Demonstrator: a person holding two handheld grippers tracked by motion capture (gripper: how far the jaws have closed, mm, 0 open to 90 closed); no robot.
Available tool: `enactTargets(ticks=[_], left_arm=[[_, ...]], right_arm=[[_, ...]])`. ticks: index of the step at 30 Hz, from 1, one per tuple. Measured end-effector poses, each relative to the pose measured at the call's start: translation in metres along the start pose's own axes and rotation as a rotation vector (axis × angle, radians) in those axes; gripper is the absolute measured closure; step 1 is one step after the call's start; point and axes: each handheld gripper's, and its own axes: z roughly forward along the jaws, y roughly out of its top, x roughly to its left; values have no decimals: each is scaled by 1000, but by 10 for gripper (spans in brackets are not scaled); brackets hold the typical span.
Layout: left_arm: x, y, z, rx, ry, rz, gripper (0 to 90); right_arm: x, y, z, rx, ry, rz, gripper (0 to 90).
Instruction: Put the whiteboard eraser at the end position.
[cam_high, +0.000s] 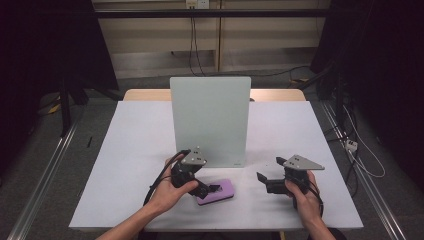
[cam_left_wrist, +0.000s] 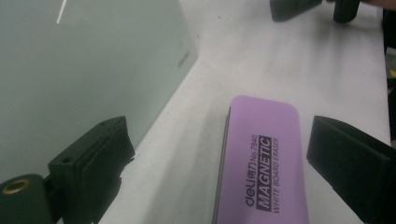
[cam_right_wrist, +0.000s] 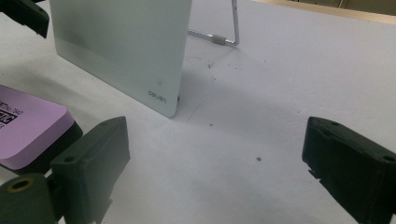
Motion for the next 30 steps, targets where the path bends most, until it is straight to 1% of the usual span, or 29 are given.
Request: enactTargets(ticks=[1, 2, 3, 5, 6, 7, 9, 14, 15, 16, 17, 20, 22, 23, 27, 30], left_arm=[[1, 0, -2, -4, 14, -2, 64], [4, 0, -4, -6, 17, -1, 66], [5, -1, -5, -20, 18, -20, 66], [7, -3, -8, -22, 40, -31, 66], [8, -5, -11, -32, 61, -29, 65], [9, -6, -13, -52, 77, -37, 65], [12, -8, -18, -73, 86, -58, 65], [18, -14, -27, -82, 109, -72, 65], [20, -16, -30, -83, 123, -72, 65], [21, -17, -32, -80, 129, -72, 65], [23, -19, -35, -87, 132, -81, 65], [27, -24, -44, -93, 164, -82, 64], [29, -27, -48, -106, 169, -106, 64], [31, -29, -52, -100, 192, -106, 64], [35, -35, -58, -104, 234, -130, 64], [37, -39, -63, -111, 244, -138, 64]], right_arm=[[0, 0, 0, 0, -1, -1, 76], [0, 0, 0, -1, -1, -1, 76], [0, 0, 0, 0, -1, 1, 76], [0, 0, 0, 1, 0, 2, 76], [0, 0, 0, 1, 0, 1, 77], [0, 0, 0, 0, 0, 1, 76], [0, 0, 1, -1, -1, 2, 76], [1, 0, 1, 2, 0, 1, 76], [1, 0, 1, 3, 0, 1, 76], [0, 0, 1, 3, 0, 1, 76], [0, 0, 1, 3, 0, 1, 76], [0, 0, 1, 3, 1, 2, 76], [0, 0, 1, 5, 1, 4, 77], [1, 0, 1, 4, 1, 8, 76], [1, 0, 2, 6, -2, 9, 77], [1, 0, 2, 7, -2, 9, 77]])
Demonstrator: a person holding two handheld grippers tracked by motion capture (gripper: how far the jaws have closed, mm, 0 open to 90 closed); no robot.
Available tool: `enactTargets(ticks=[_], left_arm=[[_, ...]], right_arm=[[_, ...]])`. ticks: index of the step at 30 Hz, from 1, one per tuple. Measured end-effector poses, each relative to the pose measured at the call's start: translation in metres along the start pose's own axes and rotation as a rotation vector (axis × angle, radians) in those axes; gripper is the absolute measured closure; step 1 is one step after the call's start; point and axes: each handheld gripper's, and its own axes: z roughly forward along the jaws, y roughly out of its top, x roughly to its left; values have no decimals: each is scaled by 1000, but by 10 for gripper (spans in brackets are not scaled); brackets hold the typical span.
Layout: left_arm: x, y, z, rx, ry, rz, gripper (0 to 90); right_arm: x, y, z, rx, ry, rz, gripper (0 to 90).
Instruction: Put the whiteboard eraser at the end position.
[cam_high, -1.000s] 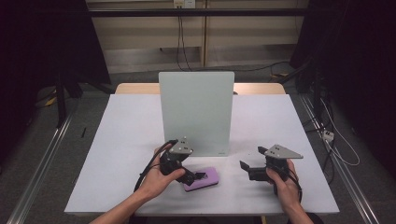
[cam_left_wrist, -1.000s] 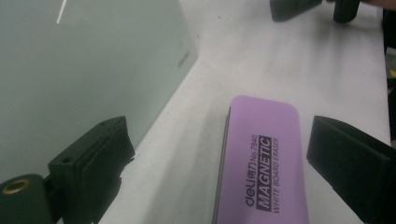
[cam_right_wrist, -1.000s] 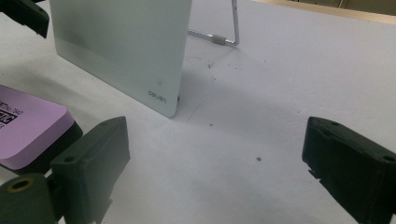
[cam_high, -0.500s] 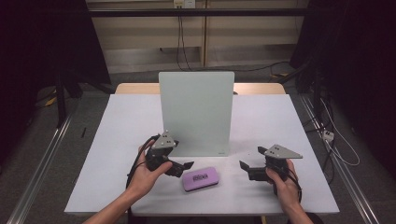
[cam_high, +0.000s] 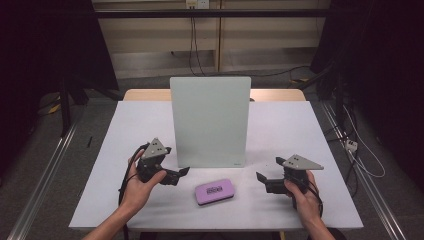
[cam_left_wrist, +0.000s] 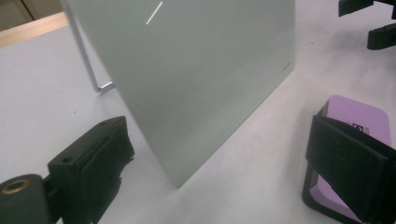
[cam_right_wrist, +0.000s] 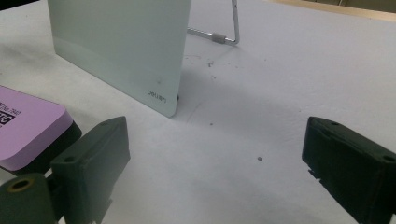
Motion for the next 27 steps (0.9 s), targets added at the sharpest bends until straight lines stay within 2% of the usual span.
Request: enactTargets(ticks=[1, 4, 10, 14, 16, 17, 23, 27], left_arm=[[0, -1, -2, 3, 18, -3, 64], [1, -5, -6, -8, 14, -22, 63], [2, -12, -17, -9, 39, -20, 63], [8, -18, -24, -10, 61, -29, 64], [10, -21, -27, -4, 87, -40, 64], [12, -23, -28, 2, 80, -45, 64], [18, -35, -37, -1, 110, -69, 65], [20, -41, -42, 1, 125, -70, 65]], right_arm=[[0, 0, 0, 1, 0, 0, 77], [0, 0, 0, 1, -1, -1, 77], [0, 0, -1, 0, 0, 0, 77], [0, 0, 0, 0, -1, 0, 76], [0, 0, 0, 0, -1, -2, 77], [0, 0, 0, 1, -1, -2, 77], [0, 0, 0, 3, -1, -4, 77], [1, 0, 0, 5, -1, -4, 77]])
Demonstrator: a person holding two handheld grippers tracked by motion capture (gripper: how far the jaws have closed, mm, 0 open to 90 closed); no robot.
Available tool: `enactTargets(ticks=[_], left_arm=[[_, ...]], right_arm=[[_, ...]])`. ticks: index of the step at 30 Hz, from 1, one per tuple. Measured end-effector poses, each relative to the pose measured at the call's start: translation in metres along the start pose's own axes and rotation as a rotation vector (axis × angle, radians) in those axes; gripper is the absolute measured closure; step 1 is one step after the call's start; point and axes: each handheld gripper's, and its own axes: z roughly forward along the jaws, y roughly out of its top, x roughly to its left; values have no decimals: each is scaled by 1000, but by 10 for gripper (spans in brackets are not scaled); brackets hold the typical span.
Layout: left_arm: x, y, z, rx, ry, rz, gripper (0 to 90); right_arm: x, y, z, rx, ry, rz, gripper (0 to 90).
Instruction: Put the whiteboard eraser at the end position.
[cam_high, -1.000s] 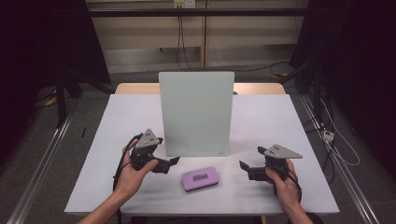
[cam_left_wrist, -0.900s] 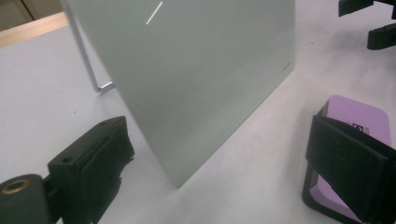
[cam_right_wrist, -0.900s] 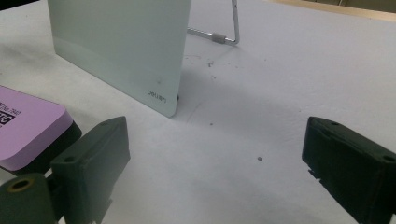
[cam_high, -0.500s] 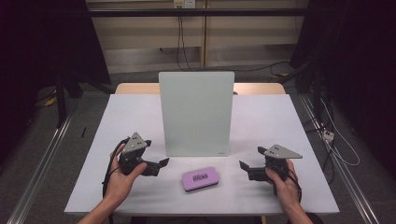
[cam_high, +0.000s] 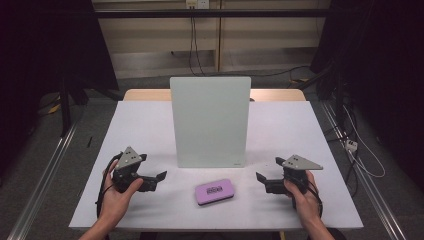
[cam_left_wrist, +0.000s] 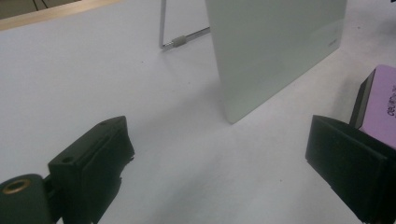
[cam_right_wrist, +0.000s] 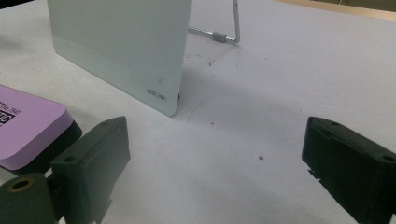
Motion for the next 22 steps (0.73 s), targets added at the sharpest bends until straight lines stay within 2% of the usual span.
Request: enactTargets(ticks=[10, 17, 22], left_arm=[[2, -19, -7, -50, 18, -51, 61], [5, -24, -12, -60, 54, -73, 61], [4, -24, -9, -48, 47, -80, 61]], right_arm=[[0, 0, -1, 1, -3, 0, 77], [0, -1, -2, 2, -7, 6, 77], [-1, -1, -2, 3, -8, 10, 77]])
